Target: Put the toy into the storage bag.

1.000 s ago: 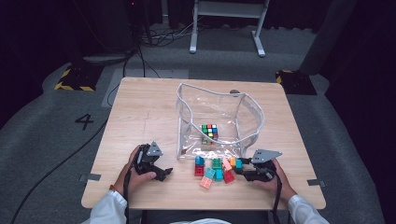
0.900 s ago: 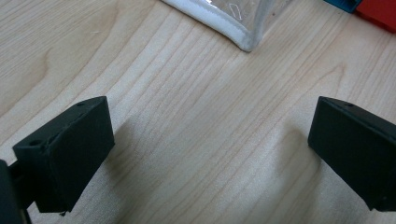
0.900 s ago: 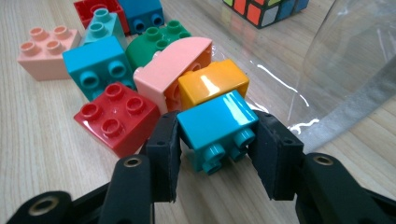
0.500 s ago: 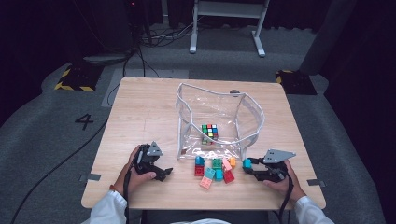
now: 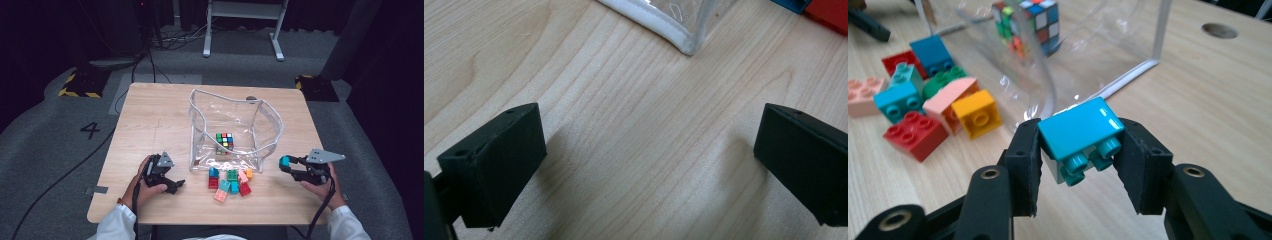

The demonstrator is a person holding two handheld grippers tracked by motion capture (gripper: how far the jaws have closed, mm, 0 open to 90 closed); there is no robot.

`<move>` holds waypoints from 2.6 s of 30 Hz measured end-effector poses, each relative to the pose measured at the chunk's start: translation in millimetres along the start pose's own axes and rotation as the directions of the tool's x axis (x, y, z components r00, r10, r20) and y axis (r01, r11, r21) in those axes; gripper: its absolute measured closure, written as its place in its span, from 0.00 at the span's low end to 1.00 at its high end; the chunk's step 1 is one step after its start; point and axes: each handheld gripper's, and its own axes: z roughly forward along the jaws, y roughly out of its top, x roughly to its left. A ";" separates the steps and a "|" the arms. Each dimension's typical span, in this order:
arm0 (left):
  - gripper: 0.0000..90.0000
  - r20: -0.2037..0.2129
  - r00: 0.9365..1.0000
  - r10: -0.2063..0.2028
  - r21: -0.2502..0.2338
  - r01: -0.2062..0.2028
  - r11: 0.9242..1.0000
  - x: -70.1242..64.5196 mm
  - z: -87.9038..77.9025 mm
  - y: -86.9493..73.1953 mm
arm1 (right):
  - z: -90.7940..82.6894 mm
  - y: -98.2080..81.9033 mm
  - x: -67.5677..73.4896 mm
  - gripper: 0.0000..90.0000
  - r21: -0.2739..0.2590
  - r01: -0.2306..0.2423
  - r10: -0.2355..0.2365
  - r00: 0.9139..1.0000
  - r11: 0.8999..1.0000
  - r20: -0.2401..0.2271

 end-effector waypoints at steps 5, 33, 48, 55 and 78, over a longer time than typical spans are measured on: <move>0.00 -0.001 1.000 -0.001 0.001 0.001 1.000 -0.1 -0.2 0.0 | -8.4 13.0 -11.6 0.61 -0.024 0.003 -0.002 0.999 1.000 0.034; 0.00 -0.004 1.000 0.001 0.001 -0.001 1.000 0.1 -0.2 0.0 | -29.6 128.7 -66.6 0.61 -0.122 0.029 -0.014 0.992 0.992 0.124; 0.00 -0.004 1.000 0.001 0.002 -0.001 1.000 0.1 -0.3 0.0 | -3.4 174.6 -53.9 0.61 -0.124 0.088 -0.085 0.996 0.988 0.027; 0.00 -0.004 1.000 -0.001 0.003 0.001 1.000 0.0 -0.3 0.0 | 19.8 193.0 -35.7 0.61 -0.115 0.127 -0.134 0.990 0.985 -0.052; 0.00 -0.004 1.000 0.000 0.003 0.000 1.000 0.0 -0.3 -0.1 | 97.6 203.0 -0.1 0.61 0.211 0.374 -0.319 0.914 0.903 -0.250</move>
